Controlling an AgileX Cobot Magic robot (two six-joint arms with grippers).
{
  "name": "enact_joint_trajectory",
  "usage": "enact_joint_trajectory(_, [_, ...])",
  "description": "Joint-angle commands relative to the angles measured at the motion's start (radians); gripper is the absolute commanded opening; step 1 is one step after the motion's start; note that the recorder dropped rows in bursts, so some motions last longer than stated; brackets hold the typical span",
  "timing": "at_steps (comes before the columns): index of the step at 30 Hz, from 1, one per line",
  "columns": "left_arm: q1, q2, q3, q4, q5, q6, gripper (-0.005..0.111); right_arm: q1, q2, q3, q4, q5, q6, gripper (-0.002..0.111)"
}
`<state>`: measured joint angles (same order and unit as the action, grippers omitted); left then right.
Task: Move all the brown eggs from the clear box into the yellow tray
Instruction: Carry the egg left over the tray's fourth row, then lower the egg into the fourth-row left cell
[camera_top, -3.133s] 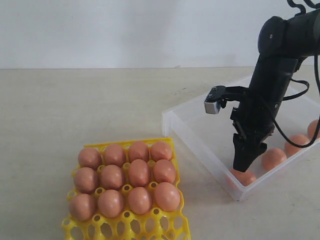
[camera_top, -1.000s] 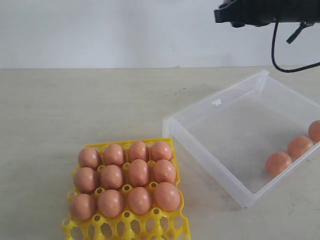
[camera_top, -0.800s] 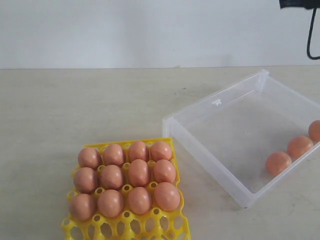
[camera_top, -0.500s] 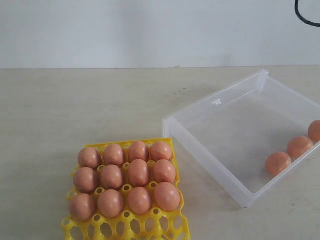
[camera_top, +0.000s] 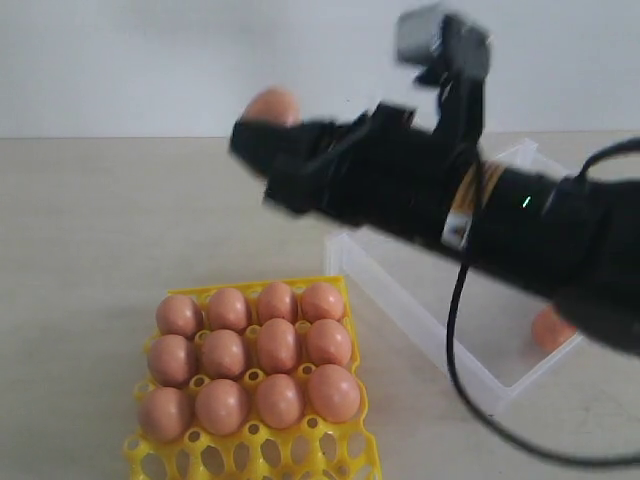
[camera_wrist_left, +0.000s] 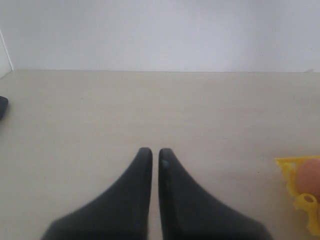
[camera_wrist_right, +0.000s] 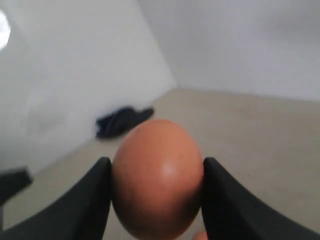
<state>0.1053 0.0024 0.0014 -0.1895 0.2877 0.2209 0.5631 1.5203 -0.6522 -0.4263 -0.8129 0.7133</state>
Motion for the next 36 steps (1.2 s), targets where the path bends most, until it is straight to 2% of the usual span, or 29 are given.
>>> enact_joint_trajectory(1, [0.003, -0.002, -0.001, -0.005, -0.004, 0.007, 0.004, 0.249, 0.034, 0.041, 0.087, 0.170, -0.225, 0.000])
enact_joint_trajectory(5, [0.003, -0.002, -0.001, -0.005, -0.004, 0.007, 0.004, 0.393, 0.128, 0.041, 0.163, 0.176, -0.278, 0.000])
enact_joint_trajectory(10, [0.003, -0.002, -0.001, -0.005, -0.004, 0.007, 0.004, 0.459, 0.268, 0.041, 0.212, 0.075, -0.277, 0.000])
enact_joint_trajectory(19, [0.003, -0.002, -0.001, -0.005, -0.004, 0.007, 0.004, 0.471, 0.388, -0.046, 0.242, 0.060, -0.272, 0.000])
enact_joint_trajectory(27, [0.003, -0.002, -0.001, -0.005, -0.004, 0.007, 0.004, 0.471, 0.409, -0.074, 0.246, 0.134, -0.283, 0.000])
enact_joint_trajectory(32, [0.003, -0.002, -0.001, -0.005, -0.004, 0.007, 0.004, 0.471, 0.409, -0.074, 0.294, 0.197, -0.419, 0.000])
enact_joint_trajectory(36, [0.003, -0.002, -0.001, -0.005, -0.004, 0.007, 0.004, 0.471, 0.409, -0.074, 0.292, 0.219, -0.442, 0.000])
